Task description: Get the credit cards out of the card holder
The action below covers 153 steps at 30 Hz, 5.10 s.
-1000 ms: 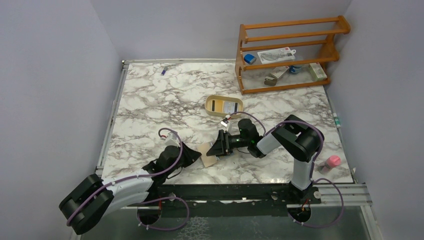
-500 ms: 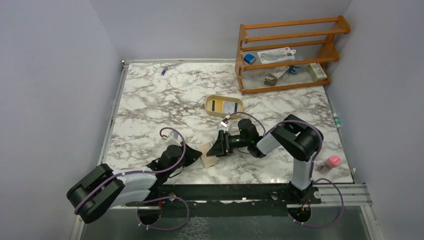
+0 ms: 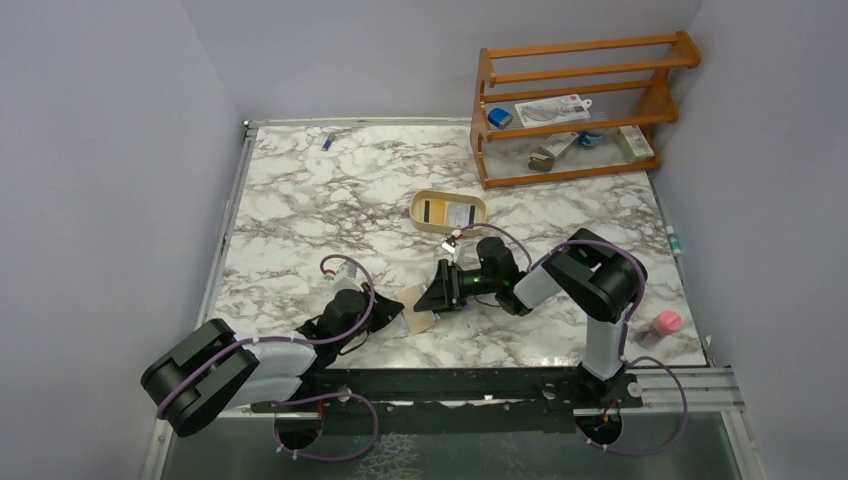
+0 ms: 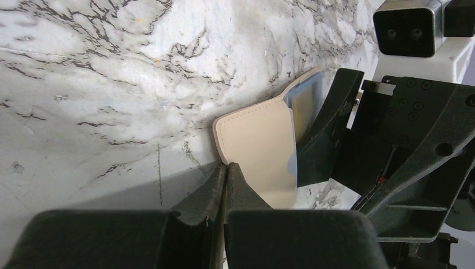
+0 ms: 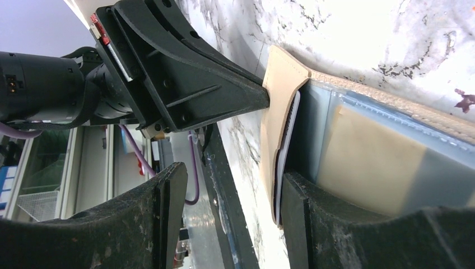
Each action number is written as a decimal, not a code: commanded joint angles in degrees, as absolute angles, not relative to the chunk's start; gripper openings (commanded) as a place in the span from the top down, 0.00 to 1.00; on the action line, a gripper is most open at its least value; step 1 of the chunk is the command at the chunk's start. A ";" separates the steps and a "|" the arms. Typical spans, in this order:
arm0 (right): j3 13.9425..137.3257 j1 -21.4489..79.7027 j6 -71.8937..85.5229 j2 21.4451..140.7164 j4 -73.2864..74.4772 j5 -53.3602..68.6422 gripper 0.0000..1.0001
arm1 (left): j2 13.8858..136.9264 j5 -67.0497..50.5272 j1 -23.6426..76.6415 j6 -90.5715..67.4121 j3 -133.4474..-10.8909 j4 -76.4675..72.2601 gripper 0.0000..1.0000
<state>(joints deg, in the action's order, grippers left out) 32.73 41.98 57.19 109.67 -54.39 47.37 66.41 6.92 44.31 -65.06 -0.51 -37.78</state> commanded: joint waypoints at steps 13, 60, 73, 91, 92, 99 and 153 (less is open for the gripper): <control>31.81 38.66 57.83 103.77 -55.83 51.11 0.36 | 64.20 8.35 44.30 -62.72 6.56 -36.92 1.00; 31.70 34.57 46.50 105.97 -45.37 50.96 0.99 | 70.96 7.03 44.19 -57.48 0.91 -36.83 1.00; 40.26 28.20 26.67 82.95 -3.48 32.74 0.99 | 67.39 7.21 43.95 -56.33 0.62 -34.90 1.00; 59.05 19.11 34.73 99.23 -8.75 34.37 0.99 | 61.60 7.85 43.86 -54.76 0.25 -29.88 1.00; 59.52 19.08 35.06 100.09 -9.04 34.37 0.99 | 61.35 7.95 43.86 -54.83 0.26 -29.63 1.00; 59.44 18.95 36.48 103.20 -11.01 33.04 0.99 | 59.92 8.20 43.86 -54.25 0.22 -28.11 1.00; 63.47 17.45 28.21 89.42 4.74 19.82 0.38 | 58.14 9.32 43.77 -50.41 -4.86 -19.69 1.00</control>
<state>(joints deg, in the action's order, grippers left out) 68.07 16.51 30.72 96.64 3.70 22.35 57.60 7.27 44.21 -52.69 -3.18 -23.70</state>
